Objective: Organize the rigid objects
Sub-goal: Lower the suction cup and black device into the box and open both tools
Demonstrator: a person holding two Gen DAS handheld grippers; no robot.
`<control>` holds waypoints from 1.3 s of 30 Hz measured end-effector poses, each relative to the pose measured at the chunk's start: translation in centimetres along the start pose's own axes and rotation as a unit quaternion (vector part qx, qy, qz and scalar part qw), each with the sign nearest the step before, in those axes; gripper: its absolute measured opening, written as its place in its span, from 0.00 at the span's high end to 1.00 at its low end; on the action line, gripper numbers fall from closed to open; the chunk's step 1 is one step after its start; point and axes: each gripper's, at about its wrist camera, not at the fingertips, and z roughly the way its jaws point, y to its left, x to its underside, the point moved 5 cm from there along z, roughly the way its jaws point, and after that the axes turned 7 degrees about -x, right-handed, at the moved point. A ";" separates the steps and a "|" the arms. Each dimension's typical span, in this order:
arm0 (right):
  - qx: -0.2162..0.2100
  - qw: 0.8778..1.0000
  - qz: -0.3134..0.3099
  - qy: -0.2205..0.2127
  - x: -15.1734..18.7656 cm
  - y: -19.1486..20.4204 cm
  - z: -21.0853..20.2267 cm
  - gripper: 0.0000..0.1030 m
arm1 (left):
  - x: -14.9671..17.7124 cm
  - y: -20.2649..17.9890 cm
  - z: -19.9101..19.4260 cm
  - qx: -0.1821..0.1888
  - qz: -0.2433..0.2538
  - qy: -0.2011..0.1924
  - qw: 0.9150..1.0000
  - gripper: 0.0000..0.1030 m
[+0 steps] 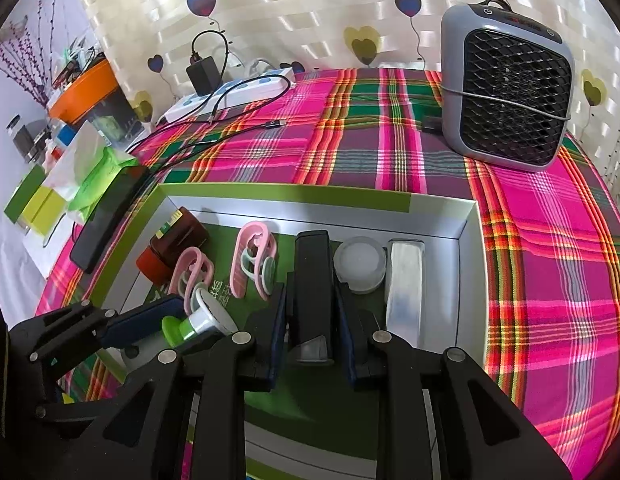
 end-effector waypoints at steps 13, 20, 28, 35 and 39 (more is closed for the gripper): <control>-0.001 1.000 0.001 -0.002 0.0 0.1 0.0 0.73 | 0.0 0.0 0.0 0.000 0.000 0.000 1.000 0.68; -0.003 1.000 0.000 -0.008 -0.1 0.3 -0.2 0.66 | 0.0 0.1 0.0 -0.005 0.001 0.000 1.000 0.64; -0.002 1.000 0.001 -0.012 0.0 0.3 -0.3 0.65 | 0.3 0.2 -0.2 -0.007 0.001 0.003 1.000 0.63; 0.001 1.000 0.003 -0.015 0.2 0.5 -0.6 0.64 | 0.5 0.2 -0.8 -0.009 0.001 0.000 1.000 0.63; 0.001 1.000 0.002 -0.020 0.4 0.8 -1.1 0.64 | 0.7 0.1 -1.3 -0.011 0.001 -0.001 1.000 0.63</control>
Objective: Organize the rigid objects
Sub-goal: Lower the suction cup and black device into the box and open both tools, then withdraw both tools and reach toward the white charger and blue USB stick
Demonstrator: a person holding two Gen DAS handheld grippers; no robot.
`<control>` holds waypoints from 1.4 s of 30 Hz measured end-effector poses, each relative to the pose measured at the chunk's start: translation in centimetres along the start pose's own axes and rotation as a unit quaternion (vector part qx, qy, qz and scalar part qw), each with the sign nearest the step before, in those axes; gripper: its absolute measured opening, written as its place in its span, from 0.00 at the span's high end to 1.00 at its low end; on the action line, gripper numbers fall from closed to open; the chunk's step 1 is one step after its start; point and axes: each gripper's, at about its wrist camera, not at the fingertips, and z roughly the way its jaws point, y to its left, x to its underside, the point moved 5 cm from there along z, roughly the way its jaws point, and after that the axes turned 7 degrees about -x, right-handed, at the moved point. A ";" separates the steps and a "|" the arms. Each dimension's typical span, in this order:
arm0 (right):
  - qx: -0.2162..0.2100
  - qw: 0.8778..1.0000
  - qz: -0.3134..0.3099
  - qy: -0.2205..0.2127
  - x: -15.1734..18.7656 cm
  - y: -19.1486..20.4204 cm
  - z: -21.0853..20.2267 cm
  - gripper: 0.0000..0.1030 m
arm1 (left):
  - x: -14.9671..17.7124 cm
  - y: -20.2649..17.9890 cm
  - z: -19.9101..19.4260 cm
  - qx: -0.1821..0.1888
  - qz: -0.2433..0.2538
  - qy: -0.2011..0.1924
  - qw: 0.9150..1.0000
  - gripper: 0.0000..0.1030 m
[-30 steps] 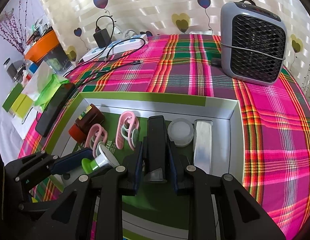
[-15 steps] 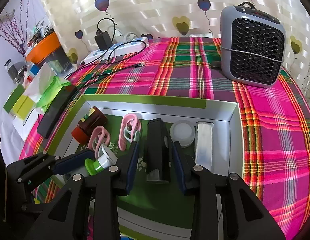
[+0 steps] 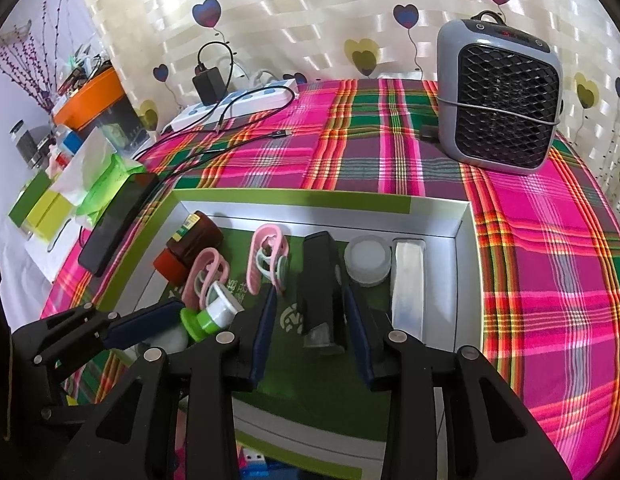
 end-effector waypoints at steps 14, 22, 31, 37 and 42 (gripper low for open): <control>0.003 1.000 0.006 -0.020 0.9 0.7 -1.9 0.64 | 0.7 -0.6 -1.9 -0.003 0.005 -0.012 1.000 0.63; 0.009 0.999 0.008 -0.038 1.6 1.2 -3.7 0.64 | 1.4 -0.3 -3.7 -0.005 -0.003 -0.024 1.000 0.63; 0.024 0.998 0.007 -0.051 3.3 1.5 -5.5 0.64 | 3.0 0.6 -5.8 0.000 -0.021 -0.033 0.999 0.63; 0.032 0.998 0.015 -0.056 4.5 1.3 -6.4 0.64 | 4.1 1.5 -6.5 0.001 -0.035 -0.034 0.999 0.63; 0.041 0.997 0.018 -0.062 5.6 1.3 -7.2 0.64 | 5.3 2.2 -6.4 0.011 -0.047 -0.025 0.999 0.63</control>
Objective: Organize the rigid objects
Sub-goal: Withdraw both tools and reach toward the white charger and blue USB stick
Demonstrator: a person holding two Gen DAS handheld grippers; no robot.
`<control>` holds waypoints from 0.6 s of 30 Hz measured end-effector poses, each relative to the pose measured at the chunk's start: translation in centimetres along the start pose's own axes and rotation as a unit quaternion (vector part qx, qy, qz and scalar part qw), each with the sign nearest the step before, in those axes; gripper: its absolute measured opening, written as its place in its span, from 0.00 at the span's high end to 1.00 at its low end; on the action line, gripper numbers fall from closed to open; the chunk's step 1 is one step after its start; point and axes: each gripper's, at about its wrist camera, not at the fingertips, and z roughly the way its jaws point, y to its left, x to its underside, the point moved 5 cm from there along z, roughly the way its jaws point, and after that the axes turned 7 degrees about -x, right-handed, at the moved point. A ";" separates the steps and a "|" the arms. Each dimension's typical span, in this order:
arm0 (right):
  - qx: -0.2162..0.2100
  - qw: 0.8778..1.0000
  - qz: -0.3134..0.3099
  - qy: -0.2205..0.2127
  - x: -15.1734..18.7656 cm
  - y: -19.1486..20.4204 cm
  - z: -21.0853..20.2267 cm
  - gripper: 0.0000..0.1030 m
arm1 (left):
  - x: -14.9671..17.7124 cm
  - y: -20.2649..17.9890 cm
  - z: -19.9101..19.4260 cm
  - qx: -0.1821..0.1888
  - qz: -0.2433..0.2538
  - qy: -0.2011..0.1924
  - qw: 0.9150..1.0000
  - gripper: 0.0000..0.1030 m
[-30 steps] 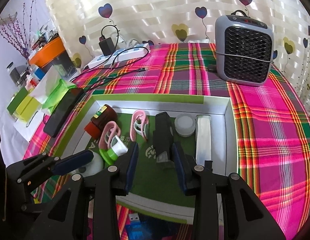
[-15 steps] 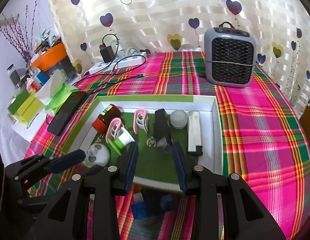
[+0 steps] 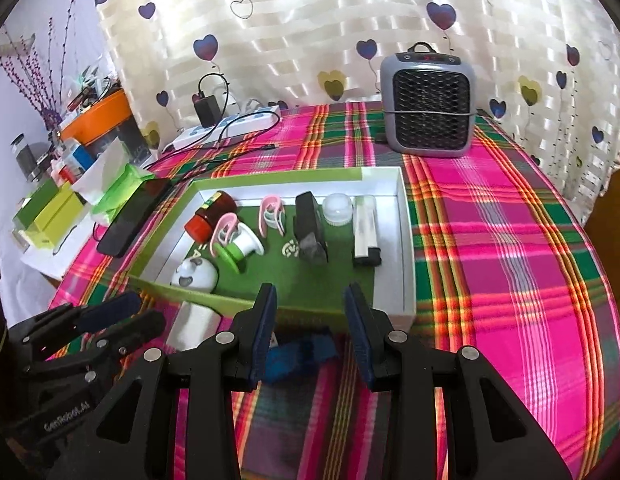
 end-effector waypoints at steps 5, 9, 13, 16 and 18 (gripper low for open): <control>0.011 1.000 -0.003 0.001 1.0 0.1 -0.4 0.64 | 0.5 -0.1 -0.1 0.014 -0.002 0.002 1.000 0.63; 0.013 1.000 -0.001 0.004 1.7 0.1 -0.5 0.54 | 0.8 -0.9 0.2 0.018 0.007 0.012 1.000 0.63; 0.015 1.000 0.005 0.009 2.5 0.0 -0.5 0.54 | 1.1 -1.6 0.9 0.020 0.017 0.022 0.999 0.63; 0.021 1.000 0.006 0.014 2.8 -0.1 -0.5 0.54 | 1.2 -1.7 1.4 0.015 0.019 0.028 0.999 0.63; 0.024 1.000 0.008 0.017 3.0 -0.2 -0.4 0.54 | 1.1 -1.7 1.7 0.013 0.020 0.032 0.999 0.63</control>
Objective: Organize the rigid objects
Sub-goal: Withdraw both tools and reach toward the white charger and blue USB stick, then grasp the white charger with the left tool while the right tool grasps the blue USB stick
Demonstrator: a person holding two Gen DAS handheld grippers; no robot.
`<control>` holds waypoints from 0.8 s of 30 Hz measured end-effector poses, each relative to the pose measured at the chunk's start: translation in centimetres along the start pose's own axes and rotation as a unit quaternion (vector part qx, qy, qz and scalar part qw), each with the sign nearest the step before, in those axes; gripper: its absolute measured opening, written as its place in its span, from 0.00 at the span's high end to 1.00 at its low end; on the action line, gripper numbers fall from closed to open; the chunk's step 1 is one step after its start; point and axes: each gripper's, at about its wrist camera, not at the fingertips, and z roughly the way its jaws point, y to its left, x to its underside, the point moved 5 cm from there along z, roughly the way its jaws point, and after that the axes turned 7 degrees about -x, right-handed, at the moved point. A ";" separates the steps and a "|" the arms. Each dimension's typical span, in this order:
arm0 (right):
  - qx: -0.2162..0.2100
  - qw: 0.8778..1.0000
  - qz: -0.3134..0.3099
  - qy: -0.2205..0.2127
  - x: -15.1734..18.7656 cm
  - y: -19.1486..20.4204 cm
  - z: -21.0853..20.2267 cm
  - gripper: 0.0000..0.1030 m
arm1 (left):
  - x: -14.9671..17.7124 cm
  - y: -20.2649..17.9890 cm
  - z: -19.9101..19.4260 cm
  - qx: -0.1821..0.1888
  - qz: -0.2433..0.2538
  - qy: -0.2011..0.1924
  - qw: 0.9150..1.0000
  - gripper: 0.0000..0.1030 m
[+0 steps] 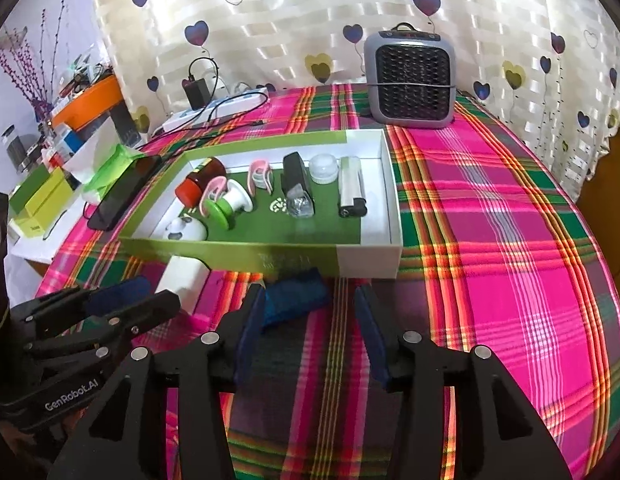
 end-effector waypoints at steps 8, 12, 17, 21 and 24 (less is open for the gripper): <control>0.008 1.000 0.020 0.013 0.2 -0.7 0.6 0.54 | 0.1 0.2 1.0 0.006 -0.006 0.016 1.000 0.63; 0.007 0.999 0.034 0.015 -0.1 -0.7 1.1 0.54 | 0.1 0.3 1.0 0.007 -0.011 0.017 1.000 0.63; 0.009 0.999 0.048 0.021 -0.4 -0.7 1.9 0.54 | 0.0 0.8 1.2 0.014 -0.021 0.019 1.000 0.63; 0.024 0.998 0.057 0.019 -0.7 -0.8 2.0 0.53 | 0.0 0.9 1.2 0.016 -0.023 0.020 0.999 0.63; 0.032 0.997 0.062 0.020 -0.7 -0.9 1.9 0.51 | 0.0 1.0 1.2 0.018 -0.024 0.020 0.999 0.63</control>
